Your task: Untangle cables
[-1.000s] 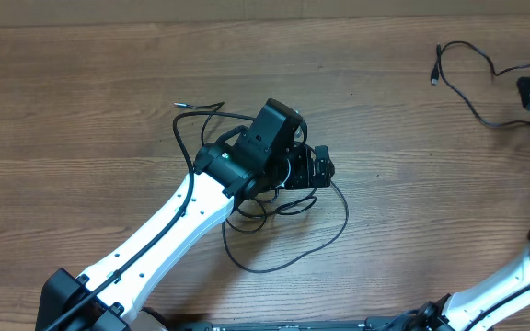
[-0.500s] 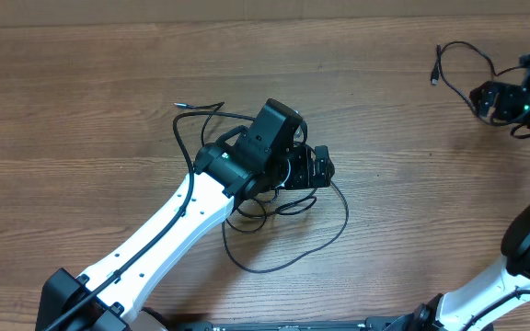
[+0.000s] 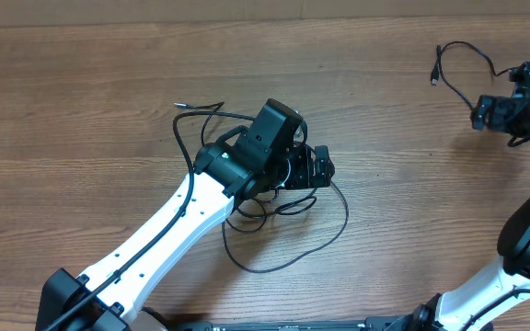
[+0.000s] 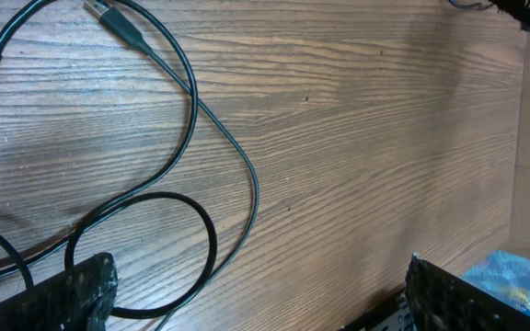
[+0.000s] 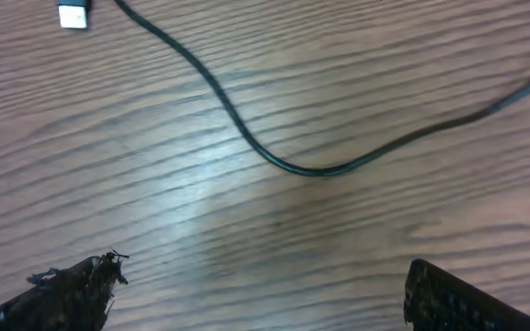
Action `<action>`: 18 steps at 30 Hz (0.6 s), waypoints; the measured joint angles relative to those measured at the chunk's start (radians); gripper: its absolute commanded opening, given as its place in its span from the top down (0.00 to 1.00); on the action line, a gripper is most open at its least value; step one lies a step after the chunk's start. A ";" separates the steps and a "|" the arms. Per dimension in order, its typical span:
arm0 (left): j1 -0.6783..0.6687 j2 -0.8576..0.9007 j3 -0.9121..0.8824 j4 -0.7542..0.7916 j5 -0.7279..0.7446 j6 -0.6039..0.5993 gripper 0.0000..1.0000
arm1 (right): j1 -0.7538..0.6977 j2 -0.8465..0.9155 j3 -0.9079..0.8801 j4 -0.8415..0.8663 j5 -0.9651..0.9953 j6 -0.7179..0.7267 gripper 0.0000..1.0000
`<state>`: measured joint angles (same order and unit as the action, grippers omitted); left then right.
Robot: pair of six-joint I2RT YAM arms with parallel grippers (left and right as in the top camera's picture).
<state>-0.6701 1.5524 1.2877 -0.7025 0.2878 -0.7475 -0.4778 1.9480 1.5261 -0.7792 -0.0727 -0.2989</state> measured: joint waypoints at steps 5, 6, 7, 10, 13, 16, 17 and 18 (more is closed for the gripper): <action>0.000 0.000 0.000 0.000 0.000 0.000 0.00 | 0.000 0.000 -0.012 0.025 0.039 0.007 0.00; 0.000 0.000 0.000 0.000 0.000 0.000 0.00 | 0.000 0.002 -0.016 0.025 0.040 0.008 0.00; 0.000 0.000 0.000 -0.001 0.000 0.000 0.00 | 0.000 0.005 -0.020 0.022 0.043 0.007 0.00; 0.000 0.000 0.000 0.000 0.000 0.000 0.00 | 0.000 0.024 -0.024 0.015 0.048 0.008 0.00; 0.000 0.000 0.000 0.000 0.000 0.000 0.00 | 0.000 0.057 -0.024 0.008 0.051 0.008 0.00; 0.000 0.000 0.000 0.000 0.000 0.000 0.00 | 0.000 0.090 -0.025 0.010 0.054 0.008 0.00; 0.000 0.000 0.000 0.000 0.000 0.000 0.00 | 0.000 0.096 -0.027 0.013 0.055 0.008 0.00; 0.000 0.000 0.000 -0.001 0.000 0.000 0.00 | 0.000 0.106 -0.028 0.017 0.056 0.008 0.00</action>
<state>-0.6697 1.5524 1.2877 -0.7033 0.2874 -0.7479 -0.4782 2.0544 1.4982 -0.7620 -0.0170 -0.2913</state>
